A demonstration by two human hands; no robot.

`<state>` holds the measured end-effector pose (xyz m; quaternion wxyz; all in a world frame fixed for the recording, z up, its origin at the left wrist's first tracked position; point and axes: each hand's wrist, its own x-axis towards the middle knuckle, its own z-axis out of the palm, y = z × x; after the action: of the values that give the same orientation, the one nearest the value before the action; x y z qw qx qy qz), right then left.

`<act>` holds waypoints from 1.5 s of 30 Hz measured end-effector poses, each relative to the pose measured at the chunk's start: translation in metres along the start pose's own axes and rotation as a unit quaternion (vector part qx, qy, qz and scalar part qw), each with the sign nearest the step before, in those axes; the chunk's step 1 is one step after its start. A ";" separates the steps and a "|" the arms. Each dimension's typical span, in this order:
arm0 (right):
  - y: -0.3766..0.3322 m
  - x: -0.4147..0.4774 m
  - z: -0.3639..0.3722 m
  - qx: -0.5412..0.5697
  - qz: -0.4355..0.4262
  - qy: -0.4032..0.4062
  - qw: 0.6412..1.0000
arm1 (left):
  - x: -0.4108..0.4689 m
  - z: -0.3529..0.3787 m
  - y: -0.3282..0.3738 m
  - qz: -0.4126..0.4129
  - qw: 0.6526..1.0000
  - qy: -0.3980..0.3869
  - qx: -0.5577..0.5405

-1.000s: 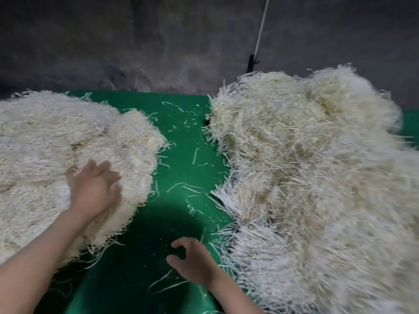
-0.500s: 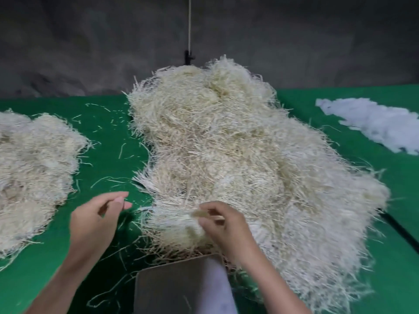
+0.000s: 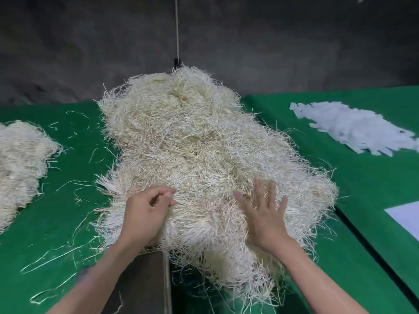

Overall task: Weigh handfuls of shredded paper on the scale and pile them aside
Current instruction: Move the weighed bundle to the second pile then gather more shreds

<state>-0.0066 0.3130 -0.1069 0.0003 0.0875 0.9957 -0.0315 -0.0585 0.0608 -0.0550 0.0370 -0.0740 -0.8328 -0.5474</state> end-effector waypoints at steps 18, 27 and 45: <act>-0.006 0.070 -0.134 0.488 -0.153 0.064 0.857 | 0.035 0.098 0.093 -0.088 0.978 -0.170 -0.082; 0.064 0.091 -0.125 0.439 -0.019 0.153 0.885 | 0.051 0.111 0.035 -0.311 0.919 0.020 -0.239; 0.043 0.100 -0.094 0.470 -0.147 -0.159 0.855 | 0.041 0.092 0.027 -0.266 0.946 -0.030 -0.184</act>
<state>-0.0968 0.3789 -0.0162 0.1127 -0.0764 0.8498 -0.5093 -0.0927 0.1593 -0.0612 -0.1494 0.1282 -0.7076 -0.6786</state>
